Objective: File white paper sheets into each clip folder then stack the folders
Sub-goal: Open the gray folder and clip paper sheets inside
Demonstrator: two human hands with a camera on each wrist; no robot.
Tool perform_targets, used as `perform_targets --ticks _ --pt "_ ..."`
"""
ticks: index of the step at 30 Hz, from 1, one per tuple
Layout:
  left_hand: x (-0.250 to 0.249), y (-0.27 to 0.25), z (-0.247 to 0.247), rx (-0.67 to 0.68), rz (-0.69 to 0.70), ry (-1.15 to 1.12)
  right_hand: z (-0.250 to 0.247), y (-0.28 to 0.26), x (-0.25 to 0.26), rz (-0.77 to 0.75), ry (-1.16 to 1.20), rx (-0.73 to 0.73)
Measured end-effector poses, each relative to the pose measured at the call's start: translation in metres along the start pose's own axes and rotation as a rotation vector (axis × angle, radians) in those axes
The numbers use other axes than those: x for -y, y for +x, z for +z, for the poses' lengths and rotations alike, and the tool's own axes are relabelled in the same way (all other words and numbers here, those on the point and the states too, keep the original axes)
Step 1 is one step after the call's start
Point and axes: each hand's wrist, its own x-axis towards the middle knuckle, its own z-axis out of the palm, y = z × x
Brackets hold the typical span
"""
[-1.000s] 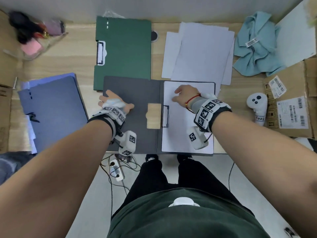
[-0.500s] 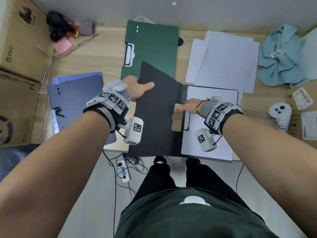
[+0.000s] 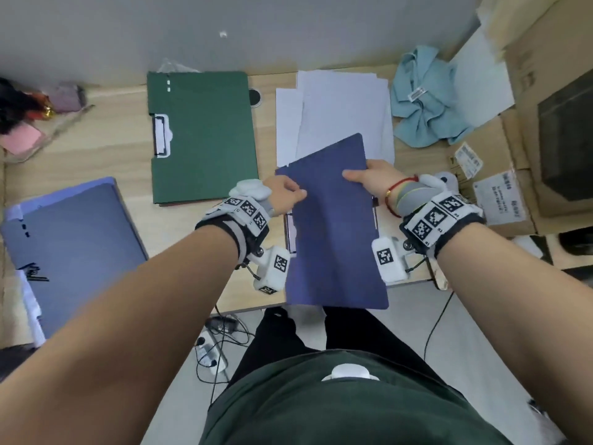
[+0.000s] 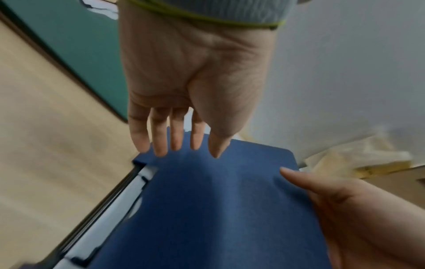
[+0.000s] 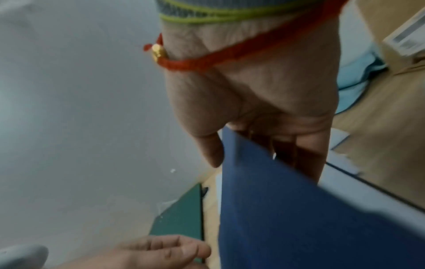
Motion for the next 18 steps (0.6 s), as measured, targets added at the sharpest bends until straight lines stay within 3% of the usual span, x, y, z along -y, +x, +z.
perform_targets --ticks 4,7,11,15,18 --pt "0.021 0.018 0.035 -0.052 -0.103 0.179 -0.015 0.061 -0.074 0.156 -0.074 -0.056" --pt "0.031 0.026 0.053 -0.052 -0.177 0.140 -0.011 0.087 -0.110 0.250 -0.109 -0.026" --pt "0.045 0.047 0.066 -0.117 -0.262 0.155 -0.004 0.060 -0.090 0.266 -0.167 -0.023" --pt "0.025 0.040 0.054 -0.097 -0.411 0.236 -0.006 0.060 -0.085 0.260 -0.246 -0.023" --pt "0.029 0.044 0.052 -0.094 -0.428 0.099 -0.010 0.060 -0.087 0.232 -0.283 -0.023"
